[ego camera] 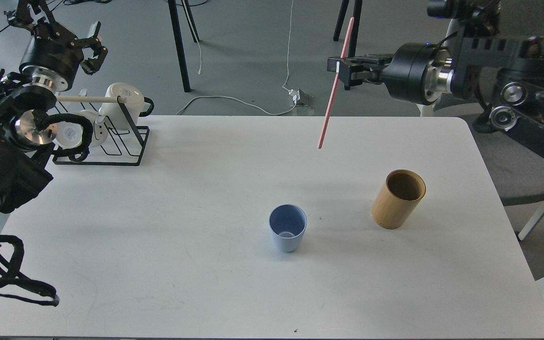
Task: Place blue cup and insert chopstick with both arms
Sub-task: 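Move the straw over the blue cup and lower it inside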
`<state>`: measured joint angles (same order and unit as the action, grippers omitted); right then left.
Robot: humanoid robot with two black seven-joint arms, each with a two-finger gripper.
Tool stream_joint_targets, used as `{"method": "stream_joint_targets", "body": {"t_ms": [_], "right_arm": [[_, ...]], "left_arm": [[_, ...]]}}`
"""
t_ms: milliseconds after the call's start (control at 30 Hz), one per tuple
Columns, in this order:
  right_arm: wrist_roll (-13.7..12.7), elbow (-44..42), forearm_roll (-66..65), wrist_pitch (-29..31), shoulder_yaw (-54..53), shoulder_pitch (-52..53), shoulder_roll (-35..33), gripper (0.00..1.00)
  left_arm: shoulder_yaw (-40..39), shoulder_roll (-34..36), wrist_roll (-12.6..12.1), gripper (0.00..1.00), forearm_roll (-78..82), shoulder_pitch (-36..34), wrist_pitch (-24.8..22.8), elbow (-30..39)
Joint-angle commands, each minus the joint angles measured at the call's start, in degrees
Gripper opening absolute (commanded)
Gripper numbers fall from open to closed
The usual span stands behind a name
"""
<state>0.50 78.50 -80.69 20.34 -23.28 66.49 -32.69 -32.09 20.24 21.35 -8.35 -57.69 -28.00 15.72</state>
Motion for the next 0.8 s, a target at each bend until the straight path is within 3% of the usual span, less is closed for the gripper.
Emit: {"method": "stream_joint_targets", "body": {"t_ms": [0, 767], "right_arm": [[-0.06, -2.21, 0.01, -0.21, 0.43, -2.94, 7.36, 0.00], [0.03, -2.74, -4.39, -0.30, 4.03, -12.08, 9.84, 0.02]], "left_arm": [[0.01, 0.42, 0.01, 1.00, 0.00, -0.05, 0.00, 0.01], [0.01, 0.42, 0.01, 1.00, 0.00, -0.58, 0.00, 0.01]]}}
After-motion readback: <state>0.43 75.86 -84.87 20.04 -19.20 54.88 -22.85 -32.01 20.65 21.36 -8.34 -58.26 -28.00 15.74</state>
